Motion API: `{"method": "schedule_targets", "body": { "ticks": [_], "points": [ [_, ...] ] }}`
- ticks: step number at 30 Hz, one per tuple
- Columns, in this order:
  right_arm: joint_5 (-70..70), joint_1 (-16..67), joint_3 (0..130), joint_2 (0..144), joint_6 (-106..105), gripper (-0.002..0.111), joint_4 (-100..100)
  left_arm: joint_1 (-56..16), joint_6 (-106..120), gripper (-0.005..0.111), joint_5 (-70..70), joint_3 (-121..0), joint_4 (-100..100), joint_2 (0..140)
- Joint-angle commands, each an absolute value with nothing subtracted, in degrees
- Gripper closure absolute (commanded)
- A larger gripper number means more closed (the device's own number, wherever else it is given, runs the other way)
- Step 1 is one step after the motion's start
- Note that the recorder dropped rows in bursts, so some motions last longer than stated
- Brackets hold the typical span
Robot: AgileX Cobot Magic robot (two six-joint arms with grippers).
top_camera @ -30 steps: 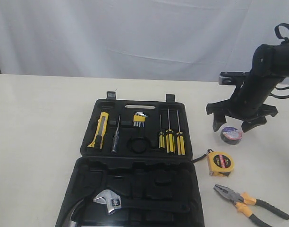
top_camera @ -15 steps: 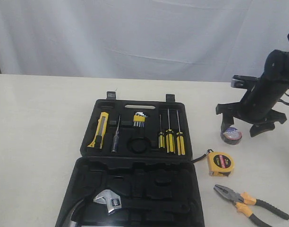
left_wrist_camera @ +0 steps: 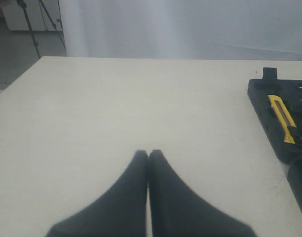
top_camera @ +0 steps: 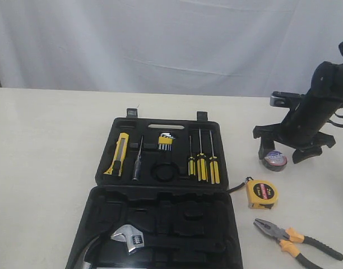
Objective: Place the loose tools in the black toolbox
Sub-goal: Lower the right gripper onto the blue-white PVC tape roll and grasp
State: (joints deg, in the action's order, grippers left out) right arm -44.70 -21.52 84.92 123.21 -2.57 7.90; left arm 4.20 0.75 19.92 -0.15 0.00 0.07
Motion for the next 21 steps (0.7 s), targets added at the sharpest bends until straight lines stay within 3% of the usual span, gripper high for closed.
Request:
{"method": "schedule_targets", "body": {
  "ticks": [1, 21],
  "points": [
    [-43.92, -21.83, 85.26, 123.08, -3.05, 0.032, 7.16, 3.93, 0.41, 0.107, 19.62, 0.0, 0.0, 0.0],
    [-43.7, -21.83, 85.26, 124.73, -2.59, 0.033, 7.43, 3.93, 0.41, 0.107, 19.62, 0.0, 0.0, 0.0]
  ]
}}
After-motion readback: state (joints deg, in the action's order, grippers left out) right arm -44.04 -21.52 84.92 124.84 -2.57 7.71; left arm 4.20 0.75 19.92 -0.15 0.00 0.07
